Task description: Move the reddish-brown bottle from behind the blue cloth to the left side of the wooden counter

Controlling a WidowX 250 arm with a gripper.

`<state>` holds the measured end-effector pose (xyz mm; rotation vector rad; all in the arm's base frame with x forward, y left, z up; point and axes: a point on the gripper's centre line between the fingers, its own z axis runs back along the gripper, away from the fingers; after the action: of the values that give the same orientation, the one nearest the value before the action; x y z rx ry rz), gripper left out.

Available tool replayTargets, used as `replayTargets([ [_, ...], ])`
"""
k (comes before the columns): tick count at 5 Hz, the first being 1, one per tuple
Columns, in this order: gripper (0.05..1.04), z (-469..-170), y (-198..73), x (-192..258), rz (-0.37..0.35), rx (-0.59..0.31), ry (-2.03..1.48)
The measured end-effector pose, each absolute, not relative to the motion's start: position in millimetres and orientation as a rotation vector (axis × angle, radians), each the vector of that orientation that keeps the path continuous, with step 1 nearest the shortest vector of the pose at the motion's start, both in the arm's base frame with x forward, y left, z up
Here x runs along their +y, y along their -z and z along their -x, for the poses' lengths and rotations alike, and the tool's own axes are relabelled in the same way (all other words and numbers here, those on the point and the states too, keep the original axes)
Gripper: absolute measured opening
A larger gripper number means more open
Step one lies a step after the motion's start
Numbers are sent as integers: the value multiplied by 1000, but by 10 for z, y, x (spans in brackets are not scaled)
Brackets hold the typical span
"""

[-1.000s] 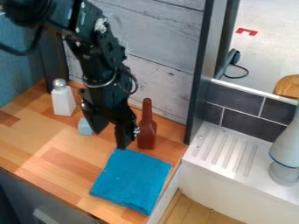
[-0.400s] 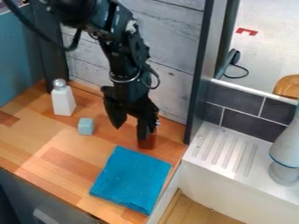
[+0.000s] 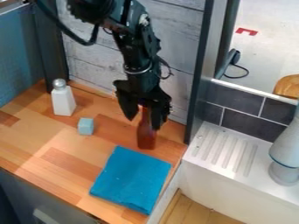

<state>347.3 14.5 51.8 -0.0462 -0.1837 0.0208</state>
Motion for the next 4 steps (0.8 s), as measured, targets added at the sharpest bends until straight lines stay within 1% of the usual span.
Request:
replayTargets([
  [1,1001,-3624,-516,201,18,-174,-52],
  [2,947,-3739,-464,251,-10,-153,-71],
  [3,694,-3789,-398,289,-26,-170,-116],
  [4,447,-3802,-400,284,-22,-178,-124],
])
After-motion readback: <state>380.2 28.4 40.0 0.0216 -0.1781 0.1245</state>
